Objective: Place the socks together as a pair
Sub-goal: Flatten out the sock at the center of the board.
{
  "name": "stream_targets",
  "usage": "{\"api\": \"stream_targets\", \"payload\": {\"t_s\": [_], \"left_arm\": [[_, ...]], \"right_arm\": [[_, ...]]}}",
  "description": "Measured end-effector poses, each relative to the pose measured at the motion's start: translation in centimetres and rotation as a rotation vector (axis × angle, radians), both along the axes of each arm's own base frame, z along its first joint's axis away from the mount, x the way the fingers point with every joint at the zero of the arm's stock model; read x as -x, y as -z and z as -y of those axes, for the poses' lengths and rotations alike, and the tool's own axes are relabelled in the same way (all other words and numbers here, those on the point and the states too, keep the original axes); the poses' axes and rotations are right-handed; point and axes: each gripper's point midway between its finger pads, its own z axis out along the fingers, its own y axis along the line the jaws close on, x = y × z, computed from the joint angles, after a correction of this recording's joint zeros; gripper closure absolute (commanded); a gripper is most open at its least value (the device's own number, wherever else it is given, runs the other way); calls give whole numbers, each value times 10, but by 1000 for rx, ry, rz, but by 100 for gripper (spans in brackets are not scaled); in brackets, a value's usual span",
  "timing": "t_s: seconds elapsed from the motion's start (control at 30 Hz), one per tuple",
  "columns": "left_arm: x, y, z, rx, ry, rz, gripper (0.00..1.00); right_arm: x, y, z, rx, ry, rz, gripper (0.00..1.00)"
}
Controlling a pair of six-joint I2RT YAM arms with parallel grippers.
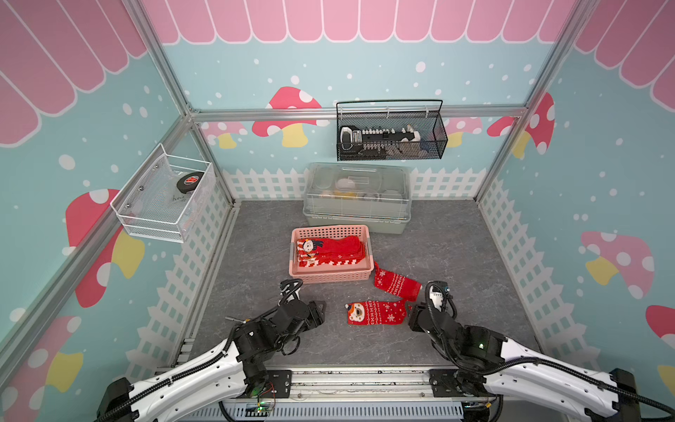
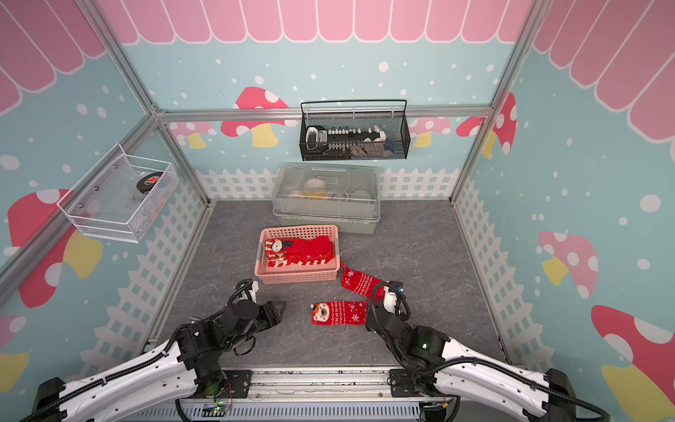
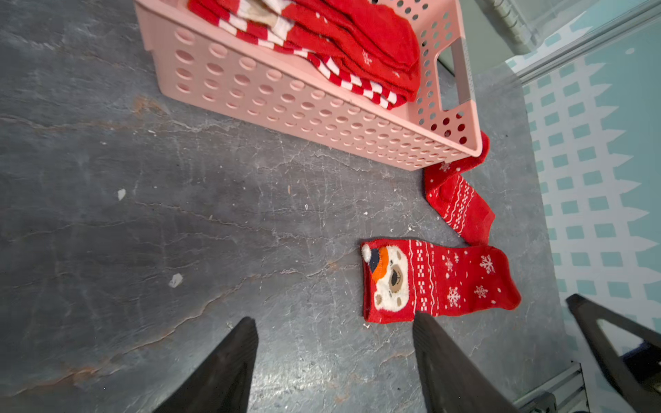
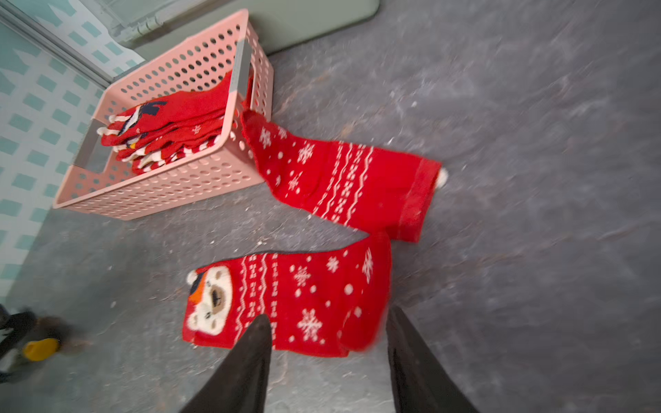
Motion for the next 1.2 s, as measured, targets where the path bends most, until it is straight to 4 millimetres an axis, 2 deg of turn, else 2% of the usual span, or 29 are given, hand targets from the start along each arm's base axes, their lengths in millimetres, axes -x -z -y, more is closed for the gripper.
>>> {"api": "stream_targets", "payload": {"t_s": [0.1, 0.2, 0.23, 0.33, 0.5, 0.57, 0.7, 0.83, 1.03, 1.2], "left_arm": [[0, 5, 10, -7, 30, -33, 31], [3, 15, 23, -9, 70, -70, 31], [4, 18, 29, -10, 88, -80, 33], [9, 28, 43, -20, 133, -100, 46], [8, 45, 63, -29, 169, -127, 53], [7, 51, 71, -33, 182, -135, 53], [5, 60, 85, -44, 196, -145, 53], [-1, 66, 95, -51, 195, -154, 53], [-6, 73, 104, -66, 193, -163, 56], [-8, 83, 106, -92, 190, -181, 63]], "right_arm": [[-7, -20, 15, 45, 39, 73, 45], [-12, -32, 24, 109, 58, 115, 46], [-14, -34, 27, 135, 65, 128, 46], [-19, -36, 38, 223, 95, 150, 46], [-31, -35, 53, 278, 143, 145, 46], [-38, -30, 58, 265, 160, 129, 46], [-48, 0, 64, 258, 166, 41, 46], [-54, 26, 57, 224, 120, -43, 46], [-65, 51, 42, 141, 56, -133, 46], [-73, 68, 32, 54, 19, -189, 47]]}}
